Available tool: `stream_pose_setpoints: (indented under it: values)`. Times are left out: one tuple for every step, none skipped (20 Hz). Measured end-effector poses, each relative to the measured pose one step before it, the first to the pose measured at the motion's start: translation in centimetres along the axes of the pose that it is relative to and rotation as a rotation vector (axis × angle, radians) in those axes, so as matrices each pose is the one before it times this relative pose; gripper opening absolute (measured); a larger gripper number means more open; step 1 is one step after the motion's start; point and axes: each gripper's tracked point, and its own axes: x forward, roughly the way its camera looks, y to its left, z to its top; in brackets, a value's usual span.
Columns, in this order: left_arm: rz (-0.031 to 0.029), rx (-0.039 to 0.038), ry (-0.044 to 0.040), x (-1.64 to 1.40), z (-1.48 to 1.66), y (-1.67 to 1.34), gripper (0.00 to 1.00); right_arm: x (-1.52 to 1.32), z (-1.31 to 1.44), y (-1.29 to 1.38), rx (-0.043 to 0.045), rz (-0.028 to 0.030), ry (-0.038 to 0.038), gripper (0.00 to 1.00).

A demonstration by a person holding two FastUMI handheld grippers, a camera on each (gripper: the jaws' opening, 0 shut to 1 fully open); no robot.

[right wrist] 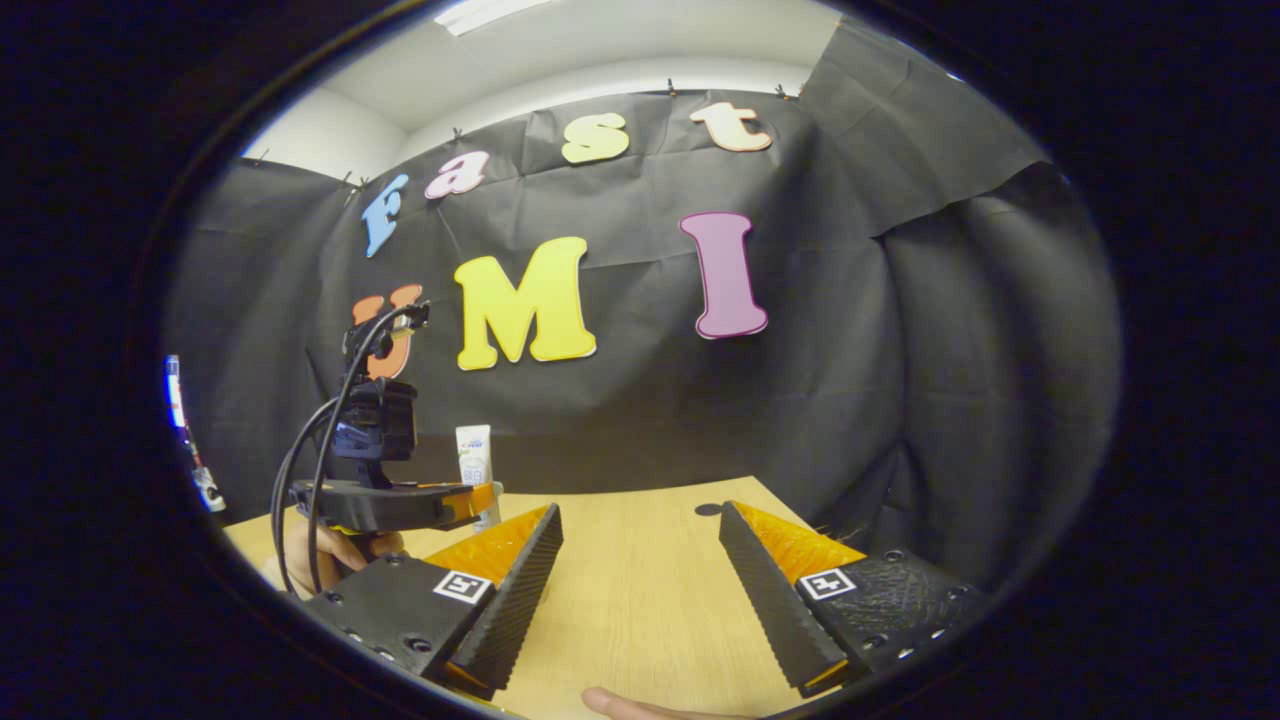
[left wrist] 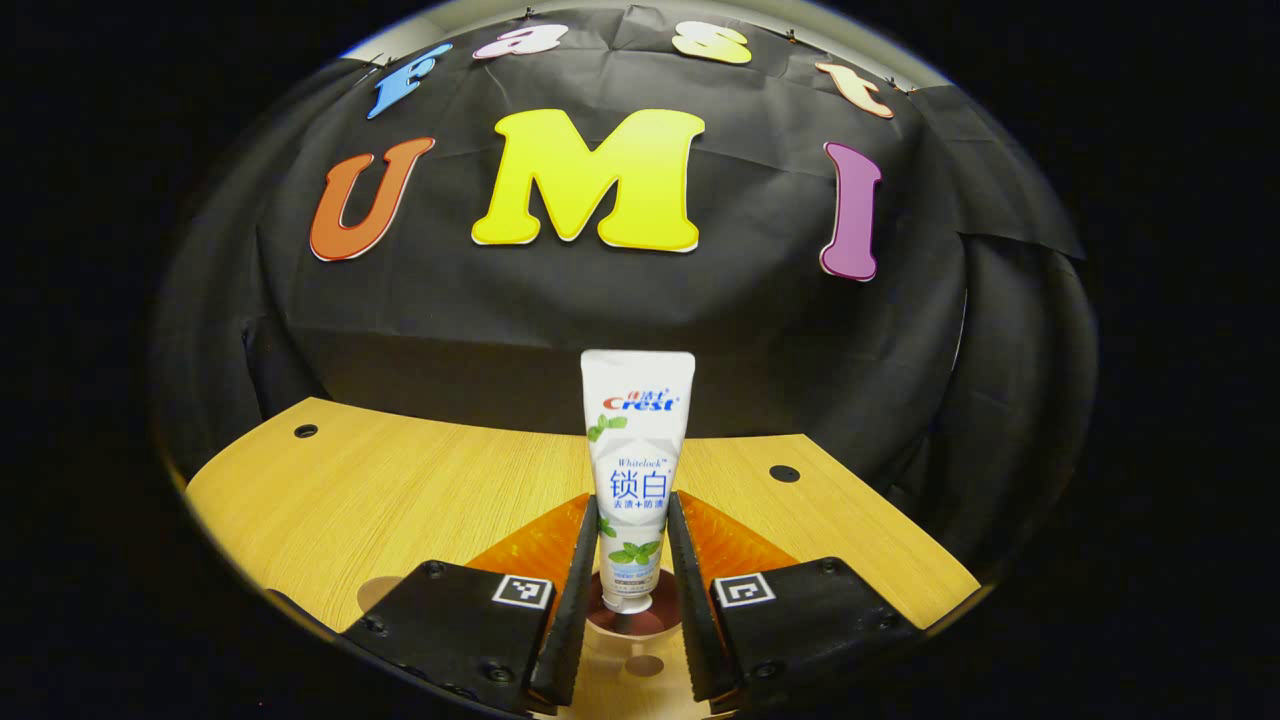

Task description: Put the toothbrush and toothpaste on the desktop into the cup, then pick up the cup and place it on the coaster on the desktop.

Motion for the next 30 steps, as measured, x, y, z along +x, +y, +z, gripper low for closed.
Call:
stream_pose_setpoints:
  values:
    - [0.00425,0.00494,-0.01173,-0.208,0.309,0.06,0.45,-0.004,-0.053,0.075,-0.00117,0.00355,0.00054,0.92]
    - [-0.00035,0.00696,-0.01851,-0.28,0.503,-0.029,0.46,0.088,-0.047,-0.04,-0.00431,0.00012,0.00163,0.95]
    - [-0.00082,0.00724,-0.01245,-0.382,0.481,-0.032,0.47,0.029,-0.034,-0.083,-0.00502,-0.00527,0.00137,0.95]
    - [-0.00903,0.00829,-0.0043,-0.259,0.007,-0.156,0.48,-0.021,-0.063,0.057,-0.00596,-0.00205,0.00173,0.95]
    - [-0.00604,0.00889,-0.00291,-0.438,0.255,-0.145,0.48,0.004,-0.041,0.032,-0.00329,-0.00145,0.00117,0.95]
    - [-0.00409,0.01078,-0.00683,-0.424,0.006,-0.03,0.49,0.065,-0.084,0.043,-0.00235,0.00225,0.00262,0.95]
    - [0.0056,0.02062,-0.00357,-0.501,0.048,0.13,0.52,0.043,-0.106,0.078,-0.00084,0.00165,0.00407,0.95]
    - [0.01915,0.01739,-0.01135,-0.759,-0.013,0.518,0.65,0.124,-0.189,0.032,-0.00245,-0.00469,0.00468,0.93]
    - [0.01474,0.01507,-0.02723,-0.77,0.379,0.534,0.61,-0.013,-0.094,0.059,-0.01037,-0.00559,0.002,0.95]
    - [-0.00379,0.00322,-0.01585,-0.707,0.108,0.011,0.64,0.112,-0.265,0.084,-0.00831,-0.01023,0.00383,0.95]
    - [-0.015,0.00145,-0.0084,-0.717,0.04,-0.2,0.68,0.001,-0.036,0.411,-0.00604,-0.00188,0.00325,0.95]
    - [0.00037,-0.00223,-0.00037,-0.684,-0.087,0.208,0.75,0.095,-0.158,0.723,-0.00514,0.00804,0.00487,0.95]
    - [0.01308,-0.00235,0.00641,-0.944,-0.165,0.59,0.76,-0.001,-0.07,0.548,-0.00148,0.00734,0.00315,0.96]
    - [0.01527,-0.00125,0.00234,-1.096,-0.209,0.634,0.84,-0.024,-0.11,0.633,-0.00944,0.01416,-0.00552,0.96]
    - [0.01188,0.00053,0.00506,-0.984,-0.075,0.681,0.87,0.088,0.013,0.535,-0.01242,0.00747,-0.00357,0.96]
    - [0.00146,0.00216,-0.00619,-0.864,-0.032,0.618,0.88,0.034,-0.382,0.215,-0.00391,-0.00442,-0.0006,0.96]
    - [0.00218,-0.00007,-0.00369,-1.008,0.029,0.531,0.88,0.033,-0.273,0.458,0.00214,0.00426,0.00298,0.96]
    - [0.00449,-0.0001,-0.00868,-0.971,0.03,0.583,0.82,0.087,-0.586,0.823,0.0047,0.01073,0.01253,0.96]
    - [0.00953,-0.00182,-0.00668,-0.925,0.093,0.78,0.88,0.118,-0.674,0.671,0.00507,0.00728,0.02132,0.93]
    - [0.00766,-0.00295,-0.01096,-0.955,0.076,0.731,0.88,0.155,-0.644,0.46,0.00044,0.00646,0.02052,0.96]
    - [0.00465,0.00269,-0.00486,-0.686,0.058,0.523,0.88,0.162,-0.407,0.403,-0.00117,-0.00061,0.0154,0.96]
    - [-0.00427,0.01092,0.00281,-0.616,-0.117,0.331,0.88,0.126,-0.209,0.36,-0.00482,-0.0024,0.00759,0.96]
    - [-0.0035,0.00684,-0.00494,-0.667,-0.117,0.308,0.88,0.118,-0.055,0.38,-0.00715,-0.00572,0.00623,0.96]
    - [0.00175,0.00179,-0.00495,-0.616,-0.035,0.386,0.88,0.089,-0.186,0.476,-0.01091,-0.0029,0.00309,0.96]
    - [-0.00409,-0.00795,-0.00196,-0.522,-0.171,0.317,0.88,0.095,-0.008,0.447,-0.01191,-0.00415,0.00248,0.96]
    - [-0.00663,-0.00763,-0.00137,-0.343,-0.025,0.136,0.88,0.098,-0.067,0.47,-0.01267,-0.00333,0.00457,0.92]
    - [0.00024,-0.0039,0.00117,-0.402,-0.091,0.283,0.88,0.111,0.156,0.447,-0.01389,-0.00238,0.0005,0.96]
    - [0.00132,-0.00401,0.00208,-0.317,-0.138,0.312,0.88,0.223,0.158,0.437,-0.01442,-0.00375,-0.00217,0.96]
    - [-0.00472,-0.00732,0.00037,-0.267,-0.163,0.192,0.88,0.15,0.232,0.404,-0.0137,-0.00442,-0.00281,0.96]
    - [-0.00456,-0.01111,0.00012,-0.282,-0.231,0.156,0.88,0.269,0.139,0.441,-0.01156,-0.00392,-0.00083,0.96]
